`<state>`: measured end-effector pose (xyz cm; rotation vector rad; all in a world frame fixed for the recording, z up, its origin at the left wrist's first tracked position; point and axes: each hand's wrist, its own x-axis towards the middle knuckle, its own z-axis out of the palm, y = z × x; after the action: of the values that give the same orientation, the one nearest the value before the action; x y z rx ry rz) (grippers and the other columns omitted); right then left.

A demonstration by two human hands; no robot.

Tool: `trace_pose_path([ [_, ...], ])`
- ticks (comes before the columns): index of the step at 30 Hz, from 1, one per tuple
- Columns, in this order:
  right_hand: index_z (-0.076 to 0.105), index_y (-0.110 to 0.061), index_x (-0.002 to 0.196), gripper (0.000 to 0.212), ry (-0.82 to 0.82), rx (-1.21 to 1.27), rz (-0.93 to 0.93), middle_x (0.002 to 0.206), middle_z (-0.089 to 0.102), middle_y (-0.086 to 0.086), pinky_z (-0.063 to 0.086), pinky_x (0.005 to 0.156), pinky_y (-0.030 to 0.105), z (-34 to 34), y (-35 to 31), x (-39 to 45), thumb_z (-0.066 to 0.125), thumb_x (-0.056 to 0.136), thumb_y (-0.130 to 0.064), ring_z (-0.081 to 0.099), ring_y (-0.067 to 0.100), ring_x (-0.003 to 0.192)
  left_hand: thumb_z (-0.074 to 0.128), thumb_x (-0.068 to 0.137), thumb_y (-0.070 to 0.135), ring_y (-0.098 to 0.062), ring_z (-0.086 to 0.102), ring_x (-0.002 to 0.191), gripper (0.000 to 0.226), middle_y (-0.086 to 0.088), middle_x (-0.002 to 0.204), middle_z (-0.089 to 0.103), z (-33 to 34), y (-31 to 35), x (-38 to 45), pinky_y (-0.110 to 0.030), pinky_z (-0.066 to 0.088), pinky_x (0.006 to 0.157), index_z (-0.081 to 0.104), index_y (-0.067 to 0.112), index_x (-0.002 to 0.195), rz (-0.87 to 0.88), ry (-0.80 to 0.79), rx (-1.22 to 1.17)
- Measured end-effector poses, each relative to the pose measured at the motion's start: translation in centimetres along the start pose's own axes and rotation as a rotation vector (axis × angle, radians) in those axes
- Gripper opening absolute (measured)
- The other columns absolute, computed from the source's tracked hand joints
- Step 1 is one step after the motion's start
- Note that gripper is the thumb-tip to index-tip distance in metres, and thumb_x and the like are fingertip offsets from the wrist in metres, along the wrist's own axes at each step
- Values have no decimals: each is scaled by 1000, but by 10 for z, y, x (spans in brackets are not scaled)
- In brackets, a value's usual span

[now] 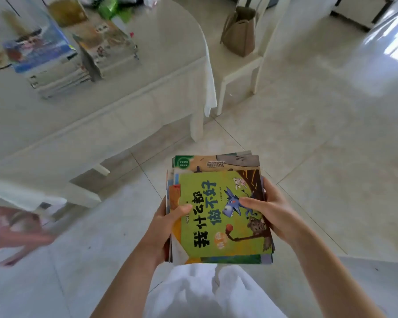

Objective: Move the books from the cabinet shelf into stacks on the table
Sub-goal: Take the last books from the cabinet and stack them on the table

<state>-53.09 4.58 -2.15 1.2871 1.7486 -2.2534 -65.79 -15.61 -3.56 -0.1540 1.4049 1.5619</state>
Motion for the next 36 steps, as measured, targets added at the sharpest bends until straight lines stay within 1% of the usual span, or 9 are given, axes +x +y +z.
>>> trace_pose_path([
  [3,54,-26,117,49,-38,-27,7,106,72,4,58,80,50,24,-23,29,74,78,-4,72,25,90,64,85,8,-38,70,97,41,-14,111,72,-22,24,15,-51,58,76,59,26,121,19,50,-14],
  [6,53,-21,120,50,-73,-40,17,105,72,6,59,74,45,41,-47,63,73,78,-1,73,25,88,65,85,8,-39,70,95,39,-16,110,72,-35,45,34,-51,58,77,60,24,120,30,105,-34],
  [12,53,-21,119,48,-161,-98,23,107,72,6,58,76,44,57,-98,142,73,79,-3,72,25,90,67,84,10,-39,71,91,35,-18,104,73,-40,93,90,-51,58,76,61,19,116,56,226,-43],
  [18,52,-24,119,49,-252,-189,-29,106,72,2,57,84,49,68,-172,230,74,79,-5,72,22,92,66,86,9,-34,73,87,31,-12,98,75,-30,161,151,-43,58,69,61,20,114,116,311,-74],
  [23,51,-26,115,44,-344,-297,-87,108,70,0,58,81,40,93,-224,292,74,81,-10,71,17,92,63,87,4,-30,74,83,30,-11,98,75,-37,206,185,-37,59,60,60,17,114,193,382,-148],
  [26,49,-23,118,44,-404,-352,-124,109,69,0,58,77,34,111,-245,317,73,83,-14,71,13,91,62,88,4,-29,74,85,31,-8,98,76,-48,227,199,-37,59,63,60,22,114,218,391,-172],
  [31,45,-22,125,51,-461,-425,-170,114,67,-2,57,84,39,151,-277,373,72,83,-13,68,14,101,59,90,2,-33,71,97,38,-8,110,73,-82,268,234,-48,58,78,57,27,120,270,341,-200],
  [34,44,-22,125,53,-465,-463,-209,113,67,-4,56,77,27,178,-295,407,73,82,-9,68,8,98,59,89,-1,-32,71,97,40,-8,110,73,-108,294,258,-44,60,76,57,23,120,309,334,-191],
  [36,45,-22,122,53,-446,-469,-226,111,67,-3,55,70,21,199,-309,428,73,81,-4,67,8,97,64,86,0,-31,71,100,43,-9,114,72,-129,315,274,-44,60,78,55,20,123,347,319,-134],
])
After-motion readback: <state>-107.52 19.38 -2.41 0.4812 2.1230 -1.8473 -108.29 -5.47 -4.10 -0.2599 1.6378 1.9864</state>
